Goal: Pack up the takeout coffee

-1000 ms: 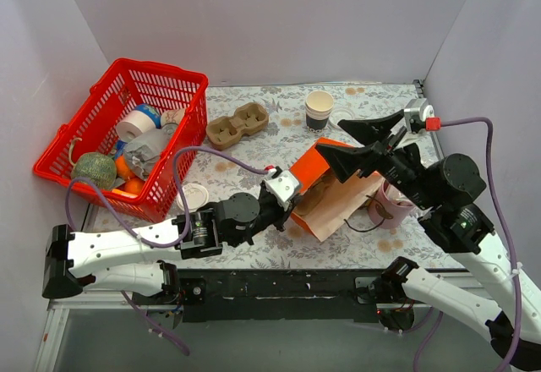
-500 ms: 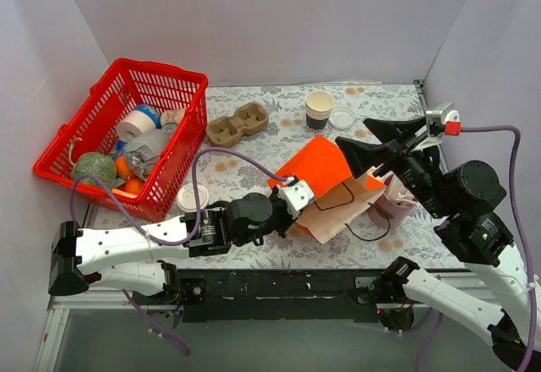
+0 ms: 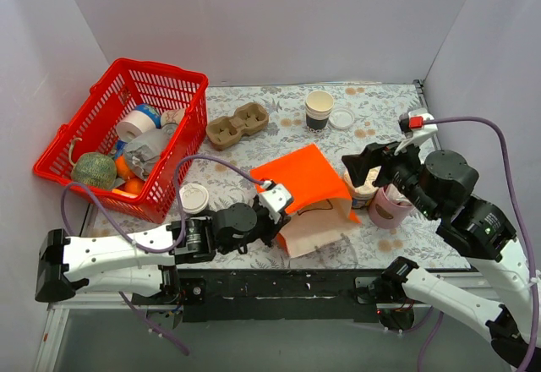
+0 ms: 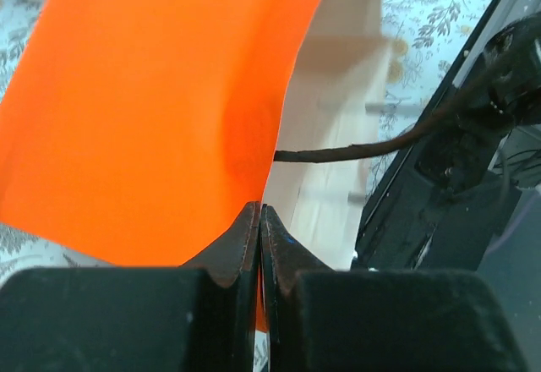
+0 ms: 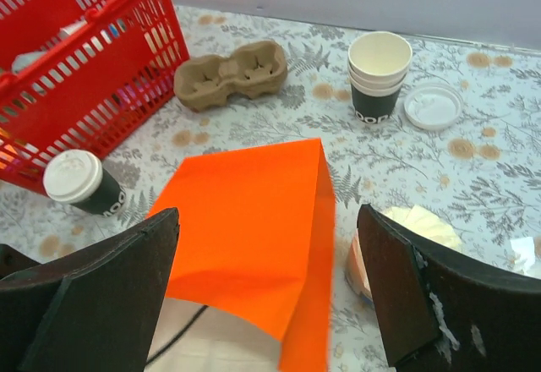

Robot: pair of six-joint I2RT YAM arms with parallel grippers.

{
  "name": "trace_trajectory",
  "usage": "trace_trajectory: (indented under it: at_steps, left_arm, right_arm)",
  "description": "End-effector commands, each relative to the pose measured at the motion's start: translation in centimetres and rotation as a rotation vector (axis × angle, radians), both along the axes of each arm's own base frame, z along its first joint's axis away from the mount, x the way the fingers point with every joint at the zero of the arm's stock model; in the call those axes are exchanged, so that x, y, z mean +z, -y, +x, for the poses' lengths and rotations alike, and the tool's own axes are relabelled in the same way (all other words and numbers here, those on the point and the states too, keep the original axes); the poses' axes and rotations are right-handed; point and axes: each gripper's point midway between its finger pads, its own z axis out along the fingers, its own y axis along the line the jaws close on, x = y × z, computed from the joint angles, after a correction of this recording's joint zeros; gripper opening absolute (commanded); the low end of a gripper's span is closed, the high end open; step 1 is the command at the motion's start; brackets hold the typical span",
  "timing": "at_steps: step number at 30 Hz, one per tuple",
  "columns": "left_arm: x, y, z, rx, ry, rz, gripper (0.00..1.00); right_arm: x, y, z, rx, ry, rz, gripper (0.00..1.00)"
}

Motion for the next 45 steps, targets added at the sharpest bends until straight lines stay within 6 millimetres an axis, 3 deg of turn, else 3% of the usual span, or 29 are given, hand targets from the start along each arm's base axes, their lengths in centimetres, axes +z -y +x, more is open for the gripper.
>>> trace_trajectory:
  at_steps: [1, 7, 10, 15, 16, 17, 19, 20, 24, 32, 35, 37, 39, 41, 45]
  left_arm:
    - [0.2, -2.3, -0.5, 0.046, -0.060, -0.072, 0.00]
    - [3.1, -3.5, 0.8, 0.157, -0.053, -0.192, 0.00]
    - [5.0, -3.2, 1.5, 0.211, -0.063, -0.234, 0.00]
    - [6.3, -1.8, 2.2, 0.228, -0.050, -0.234, 0.00]
    - [6.7, -1.7, 2.7, 0.278, -0.084, -0.268, 0.00]
    - [8.3, -2.0, 3.4, 0.343, -0.094, -0.305, 0.00]
    - [8.6, -1.4, 4.2, 0.421, -0.176, -0.355, 0.00]
    - [10.1, -1.6, 4.5, 0.462, -0.211, -0.379, 0.00]
    - [9.8, -1.5, 5.4, 0.556, -0.289, -0.358, 0.00]
    - [7.7, 0.8, 4.2, 0.411, -0.366, -0.291, 0.00]
    - [7.9, 1.3, 3.8, 0.319, -0.378, -0.264, 0.00]
    - [8.0, 0.4, 4.8, 0.300, -0.375, -0.265, 0.00]
    - [8.6, -0.5, 4.9, 0.228, -0.392, -0.281, 0.00]
    - [8.4, -0.8, 4.7, 0.161, -0.372, -0.260, 0.00]
    - [8.0, -1.5, 4.7, 0.027, -0.355, -0.216, 0.00]
  right_arm:
    - [-0.6, 1.6, -0.2, -0.045, 0.036, -0.017, 0.93]
    - [-1.6, 1.4, 0.1, -0.045, -0.005, -0.074, 0.89]
    - [-1.7, 0.0, -0.2, 0.022, -0.054, -0.091, 0.88]
    - [0.5, -4.0, -4.0, 0.352, -0.038, -0.056, 0.88]
    - [0.6, -4.5, -4.6, 0.396, -0.041, -0.055, 0.88]
    - [0.6, -4.9, -5.1, 0.435, -0.047, -0.057, 0.88]
    - [0.6, -5.3, -6.0, 0.489, -0.078, -0.068, 0.87]
    - [0.9, -5.3, -6.1, 0.494, -0.084, -0.071, 0.87]
    - [2.1, -5.6, -6.5, 0.512, -0.117, -0.063, 0.85]
    - [2.3, -7.3, -5.6, 0.563, -0.149, -0.103, 0.76]
    - [0.9, -8.1, -4.8, 0.597, -0.162, -0.171, 0.68]
    - [-0.7, -8.2, -4.0, 0.584, -0.193, -0.225, 0.63]
    - [-2.3, -8.4, -3.2, 0.575, -0.214, -0.266, 0.54]
    - [-3.2, -8.5, -2.8, 0.567, -0.244, -0.281, 0.52]
    - [-6.1, -8.9, -3.9, 0.665, -0.309, -0.337, 0.45]
